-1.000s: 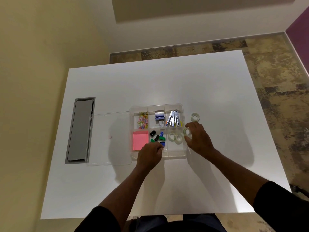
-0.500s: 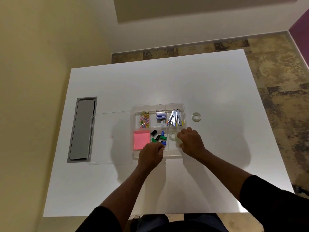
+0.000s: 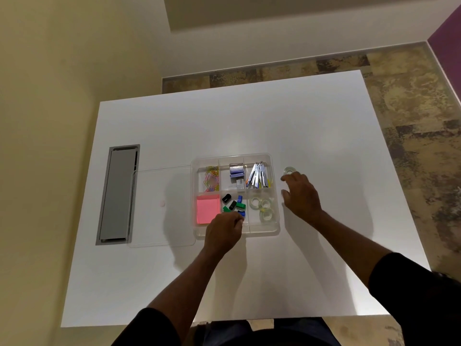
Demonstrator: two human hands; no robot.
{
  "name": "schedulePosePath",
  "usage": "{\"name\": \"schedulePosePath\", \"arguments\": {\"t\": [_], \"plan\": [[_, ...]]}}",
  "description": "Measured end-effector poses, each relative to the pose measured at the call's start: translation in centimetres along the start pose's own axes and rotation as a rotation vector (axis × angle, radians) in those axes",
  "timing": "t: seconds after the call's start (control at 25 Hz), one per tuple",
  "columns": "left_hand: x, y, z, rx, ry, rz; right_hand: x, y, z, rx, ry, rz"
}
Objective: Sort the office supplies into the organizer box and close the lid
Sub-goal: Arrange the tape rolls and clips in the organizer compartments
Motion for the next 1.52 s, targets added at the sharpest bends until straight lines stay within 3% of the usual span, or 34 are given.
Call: {"name": "schedulePosePath", "arguments": {"t": [0.16, 0.36, 0.68, 1.08, 1.32, 1.52], "plan": [[-0.2, 0.3, 0.3, 0.024, -0.012, -0.003, -2.2, 2.1, -3.1, -0.073, -0.108, 0.306], [-0.1, 0.6, 0.5, 0.038, -0.026, -0.007, -4.2, 3.7, -4.1, -0.012, -0.192, 0.456], [0.4, 0.8, 0.6, 0.045, -0.039, -0.005, -3.2, 2.3, -2.5, 0.055, -0.233, 0.266], [0.3, 0.8, 1.0, 0.054, -0.07, 0.021, 0.4, -0.9, 0.6, -0.034, 0.233, -0.025], [0.3, 0.3, 0.8, 0.047, -0.062, 0.015, -0.9, -2.8, 4.2, 0.146, 0.09, 0.05], [0.6, 0.0, 0.7, 0.043, -0.065, -0.004, -2.3, -2.5, 5.1, 0.154, 0.041, 0.113]]}}
Point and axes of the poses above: each hand's wrist, its own y-axis towards the middle knuckle, its own x-axis out of the back of the hand, z = x × y, the point moved 6 cm from there along y, towards the middle knuckle, and after that the axes turned 3 degrees about -z, right-handed, at the moved point
